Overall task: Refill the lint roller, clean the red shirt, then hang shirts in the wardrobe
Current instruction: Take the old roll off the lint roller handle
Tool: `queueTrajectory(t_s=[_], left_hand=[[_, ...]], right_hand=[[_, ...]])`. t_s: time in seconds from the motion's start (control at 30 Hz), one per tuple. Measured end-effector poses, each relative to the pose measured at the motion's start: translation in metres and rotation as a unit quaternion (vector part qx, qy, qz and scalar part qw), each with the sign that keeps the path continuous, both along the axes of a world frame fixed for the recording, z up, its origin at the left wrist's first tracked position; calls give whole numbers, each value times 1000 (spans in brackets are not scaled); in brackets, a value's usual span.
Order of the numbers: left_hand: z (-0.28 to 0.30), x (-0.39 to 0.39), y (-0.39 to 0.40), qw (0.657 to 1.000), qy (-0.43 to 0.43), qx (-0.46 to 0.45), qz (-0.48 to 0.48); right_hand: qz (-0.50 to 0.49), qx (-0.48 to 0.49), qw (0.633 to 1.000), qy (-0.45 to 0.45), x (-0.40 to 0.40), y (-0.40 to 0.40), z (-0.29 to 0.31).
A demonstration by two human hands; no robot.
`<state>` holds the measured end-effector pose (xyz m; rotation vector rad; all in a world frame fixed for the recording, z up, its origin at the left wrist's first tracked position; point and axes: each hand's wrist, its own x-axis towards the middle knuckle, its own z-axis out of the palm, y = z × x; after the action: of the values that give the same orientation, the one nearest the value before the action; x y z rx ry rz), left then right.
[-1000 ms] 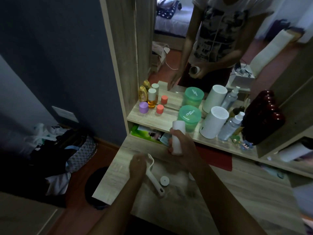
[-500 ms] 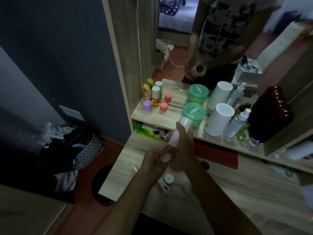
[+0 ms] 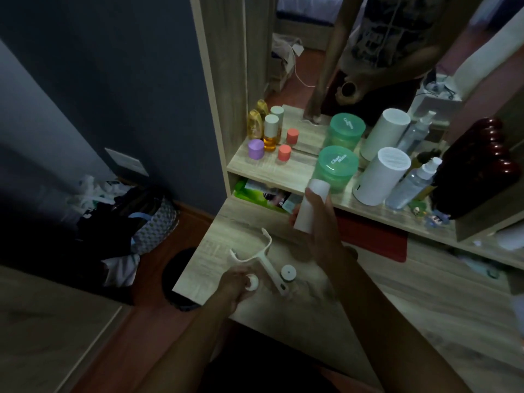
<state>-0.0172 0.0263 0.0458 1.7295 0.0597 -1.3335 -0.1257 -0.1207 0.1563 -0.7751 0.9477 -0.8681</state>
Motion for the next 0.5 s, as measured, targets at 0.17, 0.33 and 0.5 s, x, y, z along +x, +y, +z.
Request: queueTrajectory(t_s=[0.17,0.33,0.5], left_hand=[[-19,6,10,968,-209,17,-136],[-15,8,11,929,-321,12,-186],[-1,8,15,914,-366,1,-175]], right_hand=[[6,8,1000,3,2,4,-4],[23,9,1000,14,0,8,-7],[47,7,999,16,13,11,-11]])
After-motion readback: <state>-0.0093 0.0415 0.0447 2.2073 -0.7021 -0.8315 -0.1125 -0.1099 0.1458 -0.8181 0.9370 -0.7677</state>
